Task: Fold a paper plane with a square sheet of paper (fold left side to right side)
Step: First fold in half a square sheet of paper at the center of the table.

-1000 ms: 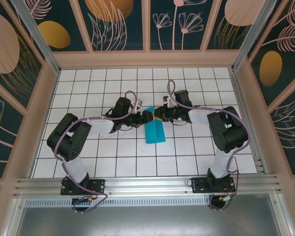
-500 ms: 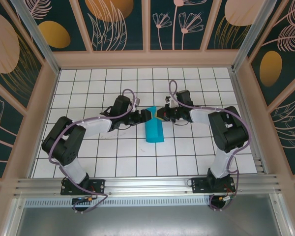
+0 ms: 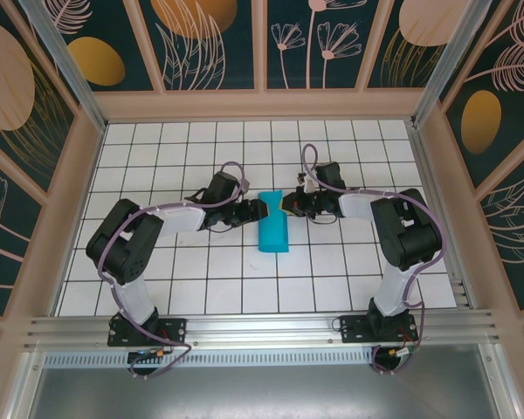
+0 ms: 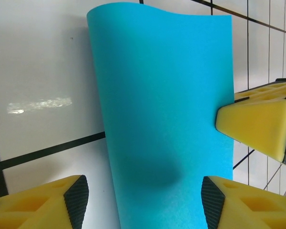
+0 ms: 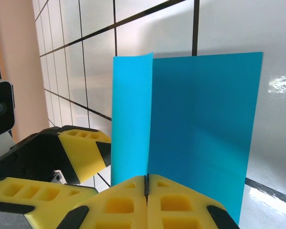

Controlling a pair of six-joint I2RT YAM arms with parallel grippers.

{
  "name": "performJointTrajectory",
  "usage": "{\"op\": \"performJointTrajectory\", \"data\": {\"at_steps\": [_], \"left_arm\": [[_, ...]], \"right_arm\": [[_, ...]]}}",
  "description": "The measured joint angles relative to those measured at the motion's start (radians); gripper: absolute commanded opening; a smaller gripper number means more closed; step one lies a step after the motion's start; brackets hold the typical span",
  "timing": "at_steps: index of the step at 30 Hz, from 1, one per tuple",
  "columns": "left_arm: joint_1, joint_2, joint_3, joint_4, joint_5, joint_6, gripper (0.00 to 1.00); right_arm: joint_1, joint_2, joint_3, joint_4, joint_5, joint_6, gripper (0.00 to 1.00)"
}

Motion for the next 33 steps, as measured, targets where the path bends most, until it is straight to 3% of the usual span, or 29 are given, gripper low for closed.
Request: {"op": "performJointTrajectory", "data": {"at_steps": [4, 6, 12, 21, 33], "left_arm": [[-0.016, 0.03, 0.026, -0.012, -0.001, 0.0, 0.56], [-0.023, 0.043, 0.042, -0.023, -0.008, 0.003, 0.55], [-0.037, 0.066, 0.086, -0.068, -0.05, 0.013, 0.55], [-0.055, 0.099, 0.124, -0.115, -0.093, 0.035, 0.57], [-0.07, 0.108, 0.162, -0.181, -0.126, 0.088, 0.57]], "right_arm": [[0.0, 0.0, 0.0, 0.0, 0.013, 0.0, 0.12], [-0.001, 0.0, 0.0, -0.002, 0.018, -0.002, 0.21], [-0.016, -0.003, -0.009, -0.015, 0.045, -0.014, 0.36], [-0.053, -0.074, -0.018, -0.089, 0.137, -0.063, 0.39], [-0.081, -0.102, -0.054, -0.12, 0.171, -0.08, 0.39]]}}
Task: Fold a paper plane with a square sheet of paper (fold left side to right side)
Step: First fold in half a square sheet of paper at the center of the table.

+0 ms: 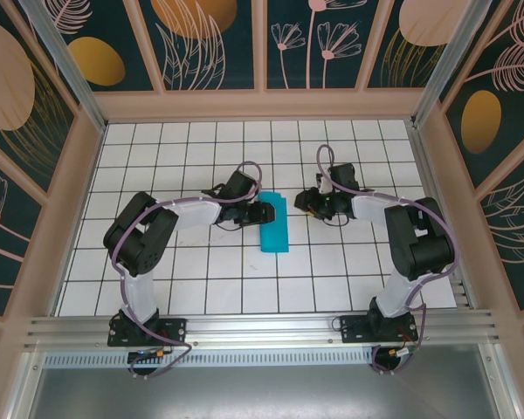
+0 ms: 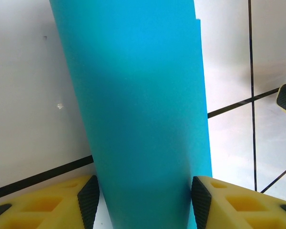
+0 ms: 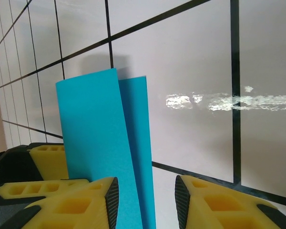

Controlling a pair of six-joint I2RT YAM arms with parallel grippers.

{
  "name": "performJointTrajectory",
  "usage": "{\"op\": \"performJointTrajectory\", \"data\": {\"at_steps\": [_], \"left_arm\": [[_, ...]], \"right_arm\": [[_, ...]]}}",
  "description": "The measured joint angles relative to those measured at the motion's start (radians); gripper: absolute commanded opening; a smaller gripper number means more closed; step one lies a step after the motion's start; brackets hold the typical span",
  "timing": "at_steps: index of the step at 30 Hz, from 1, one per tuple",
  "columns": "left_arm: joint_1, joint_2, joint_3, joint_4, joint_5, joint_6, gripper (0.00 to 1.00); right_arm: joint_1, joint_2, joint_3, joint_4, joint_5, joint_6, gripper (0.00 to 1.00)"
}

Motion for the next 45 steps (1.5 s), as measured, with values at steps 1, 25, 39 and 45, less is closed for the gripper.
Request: {"op": "performJointTrajectory", "data": {"at_steps": [1, 25, 39, 45], "left_arm": [[-0.002, 0.001, 0.003, -0.004, -0.003, 0.007, 0.57], [-0.015, 0.042, 0.093, -0.122, -0.022, 0.067, 0.61], [-0.027, 0.065, 0.142, -0.186, -0.042, 0.097, 0.64], [-0.028, 0.072, 0.158, -0.205, -0.042, 0.101, 0.65]], "right_arm": [[-0.001, 0.0, 0.0, -0.002, 0.0, 0.0, 0.4], [-0.004, -0.053, -0.012, -0.012, 0.002, -0.007, 0.4], [-0.004, -0.074, -0.014, -0.015, 0.002, -0.007, 0.41], [-0.004, -0.074, -0.019, -0.016, 0.001, -0.007, 0.41]]}}
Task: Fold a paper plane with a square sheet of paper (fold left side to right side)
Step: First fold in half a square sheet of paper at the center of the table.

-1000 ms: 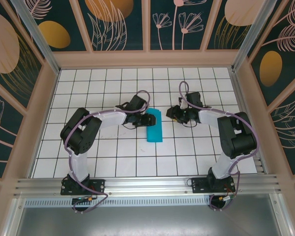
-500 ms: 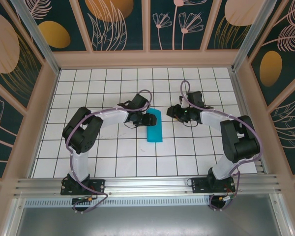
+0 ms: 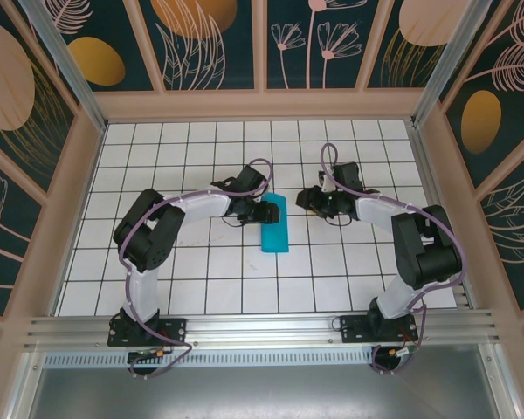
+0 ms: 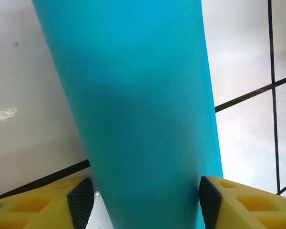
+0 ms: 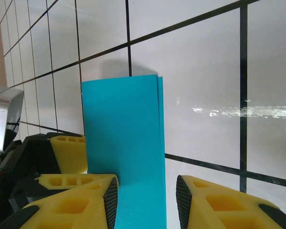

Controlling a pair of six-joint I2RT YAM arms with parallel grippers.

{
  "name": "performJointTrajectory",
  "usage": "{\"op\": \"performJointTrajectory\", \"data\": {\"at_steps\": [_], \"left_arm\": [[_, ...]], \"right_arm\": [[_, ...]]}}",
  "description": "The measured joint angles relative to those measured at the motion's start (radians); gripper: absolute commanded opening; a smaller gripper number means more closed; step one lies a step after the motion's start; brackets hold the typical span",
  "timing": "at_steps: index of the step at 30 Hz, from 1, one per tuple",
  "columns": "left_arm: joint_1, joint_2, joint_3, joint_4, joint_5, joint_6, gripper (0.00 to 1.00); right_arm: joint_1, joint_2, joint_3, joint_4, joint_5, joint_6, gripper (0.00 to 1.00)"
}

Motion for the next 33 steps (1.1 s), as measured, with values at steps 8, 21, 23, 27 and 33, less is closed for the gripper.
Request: {"op": "performJointTrajectory", "data": {"at_steps": [8, 21, 23, 27, 33], "left_arm": [[0.0, 0.008, 0.014, -0.016, 0.0, 0.003, 0.65], [-0.003, 0.024, 0.046, -0.056, -0.006, 0.014, 0.65], [-0.003, 0.024, 0.047, -0.058, -0.006, 0.015, 0.65], [-0.003, 0.027, 0.051, -0.064, -0.006, 0.018, 0.65], [-0.005, 0.03, 0.056, -0.071, -0.005, 0.025, 0.66]], "right_arm": [[0.0, 0.0, -0.014, -0.005, -0.003, 0.0, 0.41], [0.001, -0.001, -0.014, -0.006, -0.003, 0.0, 0.41], [0.002, -0.001, -0.014, -0.007, -0.004, 0.0, 0.41], [0.006, -0.001, -0.014, -0.007, -0.004, 0.0, 0.41], [0.014, -0.001, -0.014, -0.007, -0.008, 0.001, 0.41]]}}
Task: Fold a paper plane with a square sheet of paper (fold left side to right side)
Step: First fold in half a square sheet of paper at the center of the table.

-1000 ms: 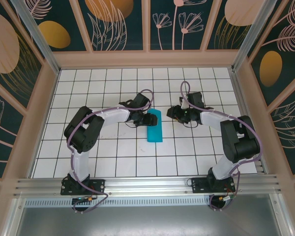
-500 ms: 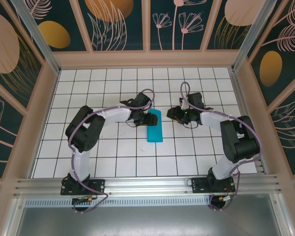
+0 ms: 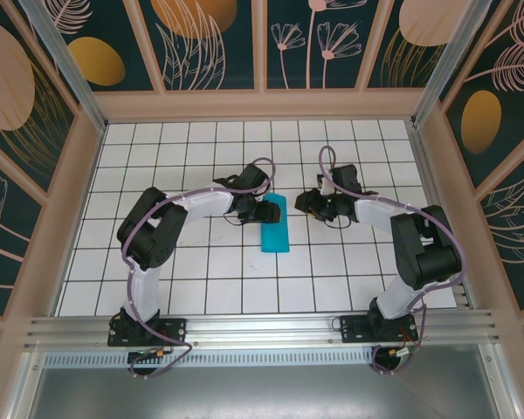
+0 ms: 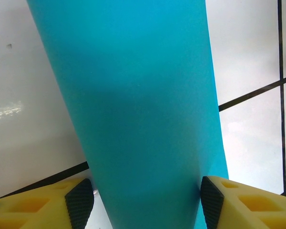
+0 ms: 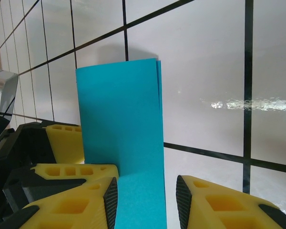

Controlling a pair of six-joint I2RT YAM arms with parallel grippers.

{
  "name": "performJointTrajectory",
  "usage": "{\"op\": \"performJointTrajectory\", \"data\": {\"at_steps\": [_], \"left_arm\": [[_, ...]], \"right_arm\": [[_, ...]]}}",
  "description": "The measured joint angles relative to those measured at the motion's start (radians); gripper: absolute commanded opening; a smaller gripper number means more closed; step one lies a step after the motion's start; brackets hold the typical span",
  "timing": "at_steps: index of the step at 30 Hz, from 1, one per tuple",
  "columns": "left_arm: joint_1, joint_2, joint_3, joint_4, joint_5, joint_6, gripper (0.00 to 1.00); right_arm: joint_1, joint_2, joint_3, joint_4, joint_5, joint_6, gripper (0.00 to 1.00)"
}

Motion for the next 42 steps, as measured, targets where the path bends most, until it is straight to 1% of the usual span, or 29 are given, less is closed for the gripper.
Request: {"op": "performJointTrajectory", "data": {"at_steps": [14, 24, 35, 38, 42], "left_arm": [[-0.001, 0.005, 0.008, -0.009, 0.0, 0.008, 0.67], [-0.001, 0.006, 0.01, -0.011, 0.0, 0.007, 0.67], [-0.002, 0.006, 0.008, -0.011, -0.004, 0.007, 0.67], [-0.002, 0.006, 0.007, -0.011, -0.004, 0.007, 0.67], [-0.002, 0.006, 0.007, -0.011, -0.004, 0.007, 0.67]], "right_arm": [[0.006, 0.0, 0.0, -0.006, 0.0, 0.001, 0.41], [0.047, 0.0, 0.0, -0.008, -0.004, 0.008, 0.39], [0.048, 0.0, 0.0, -0.008, -0.004, 0.008, 0.38], [0.051, 0.0, 0.0, -0.008, -0.008, 0.008, 0.36], [0.066, 0.011, 0.0, -0.007, -0.021, 0.019, 0.28]]}}
